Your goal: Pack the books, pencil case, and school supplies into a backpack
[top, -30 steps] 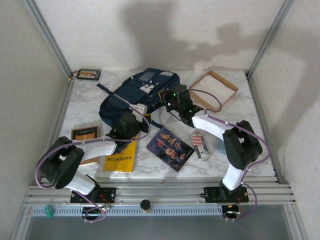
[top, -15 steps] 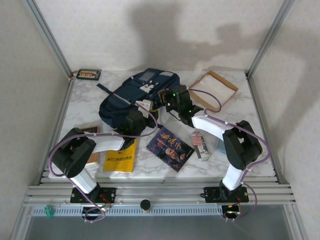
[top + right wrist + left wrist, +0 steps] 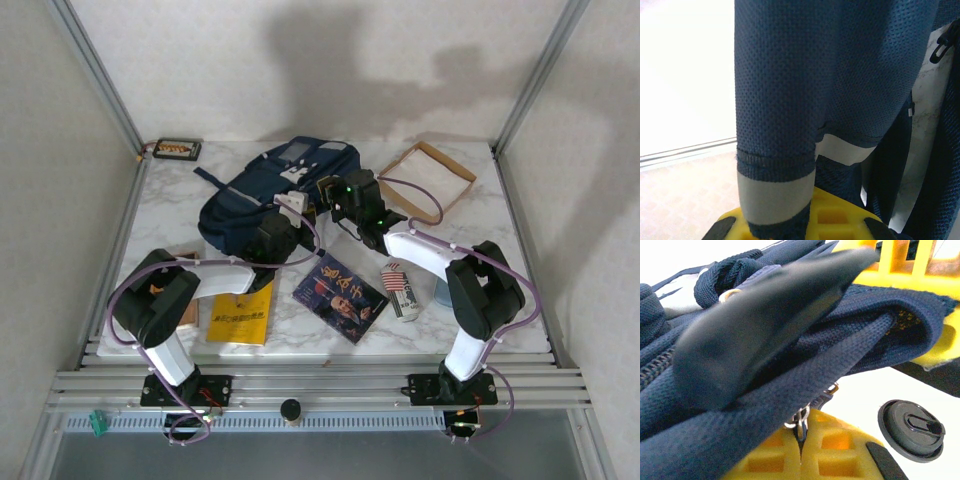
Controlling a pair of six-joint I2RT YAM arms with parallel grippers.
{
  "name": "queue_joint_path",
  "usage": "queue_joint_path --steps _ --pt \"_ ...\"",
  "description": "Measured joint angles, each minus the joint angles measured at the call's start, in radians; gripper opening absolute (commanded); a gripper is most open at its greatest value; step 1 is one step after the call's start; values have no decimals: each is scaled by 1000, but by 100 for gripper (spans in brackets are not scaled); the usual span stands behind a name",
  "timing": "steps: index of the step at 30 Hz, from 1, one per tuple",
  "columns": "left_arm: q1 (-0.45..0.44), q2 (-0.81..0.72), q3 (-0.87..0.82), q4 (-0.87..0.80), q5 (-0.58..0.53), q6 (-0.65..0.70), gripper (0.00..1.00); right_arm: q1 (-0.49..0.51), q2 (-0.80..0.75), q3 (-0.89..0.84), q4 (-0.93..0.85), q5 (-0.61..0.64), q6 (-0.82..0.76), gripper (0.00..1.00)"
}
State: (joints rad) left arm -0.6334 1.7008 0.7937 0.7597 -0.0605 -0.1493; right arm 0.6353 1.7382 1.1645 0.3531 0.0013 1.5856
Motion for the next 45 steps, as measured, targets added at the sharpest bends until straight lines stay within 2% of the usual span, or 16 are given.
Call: queue_joint_path --steps 11,19,29,35,36,45 --pt "0 -163 -154 -26 4 -4 0 -6 -12 -3 -22 -8 -11 0" --pt "0 -230 -205 -74 3 -11 0 -12 -13 -4 -42 -14 -30 0" --pt "0 -452 -299 -241 -27 -61 0 -69 -13 -14 -57 -127 -31 0" --pt "0 -508 -299 -348 -5 -59 0 -128 -10 -10 -87 -204 -67 1" --pt "0 -510 -299 -356 8 -60 0 -137 -7 -2 -100 -212 -77 3" --pt "2 -399 -248 -350 47 -91 0 -189 -23 13 -192 -245 -233 62"
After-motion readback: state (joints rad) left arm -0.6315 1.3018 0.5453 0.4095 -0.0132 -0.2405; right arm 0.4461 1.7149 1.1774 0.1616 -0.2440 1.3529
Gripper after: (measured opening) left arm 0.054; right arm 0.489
